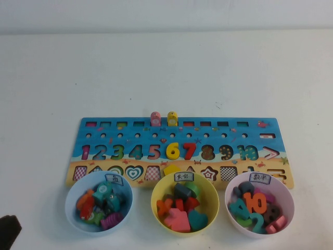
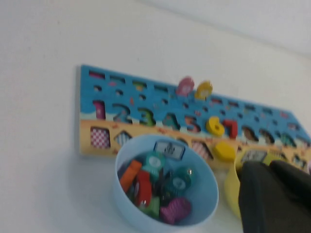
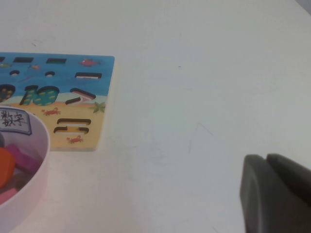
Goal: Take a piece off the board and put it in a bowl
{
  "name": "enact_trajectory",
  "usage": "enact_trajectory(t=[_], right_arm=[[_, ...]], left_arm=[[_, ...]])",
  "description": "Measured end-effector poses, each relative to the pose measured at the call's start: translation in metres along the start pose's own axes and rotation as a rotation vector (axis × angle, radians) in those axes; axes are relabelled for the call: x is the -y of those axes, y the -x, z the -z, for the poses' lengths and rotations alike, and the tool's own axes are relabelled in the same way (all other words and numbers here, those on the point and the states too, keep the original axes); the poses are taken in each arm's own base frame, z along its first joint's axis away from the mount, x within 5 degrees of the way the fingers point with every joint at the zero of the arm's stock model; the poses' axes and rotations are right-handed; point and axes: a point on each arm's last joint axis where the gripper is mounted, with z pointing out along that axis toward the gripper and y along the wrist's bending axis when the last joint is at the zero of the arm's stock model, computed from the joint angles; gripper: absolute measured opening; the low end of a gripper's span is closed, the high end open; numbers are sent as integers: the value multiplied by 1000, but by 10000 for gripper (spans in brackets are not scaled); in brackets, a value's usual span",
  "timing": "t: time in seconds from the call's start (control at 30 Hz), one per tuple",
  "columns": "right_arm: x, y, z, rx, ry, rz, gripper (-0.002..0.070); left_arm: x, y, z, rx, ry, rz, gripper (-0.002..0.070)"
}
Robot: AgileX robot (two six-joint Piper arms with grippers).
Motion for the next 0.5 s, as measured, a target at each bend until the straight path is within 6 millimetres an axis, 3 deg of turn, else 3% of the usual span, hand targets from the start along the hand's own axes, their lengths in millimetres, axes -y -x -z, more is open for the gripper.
enact_trajectory(t=[0.23, 0.5], right_arm=[[0, 0, 0, 0, 0, 0, -17], [0, 0, 0, 0, 0, 0, -17]], left_arm=[[24, 50, -9, -380, -8, -213, -5], [26, 102, -57, -708, 30, -327, -5]])
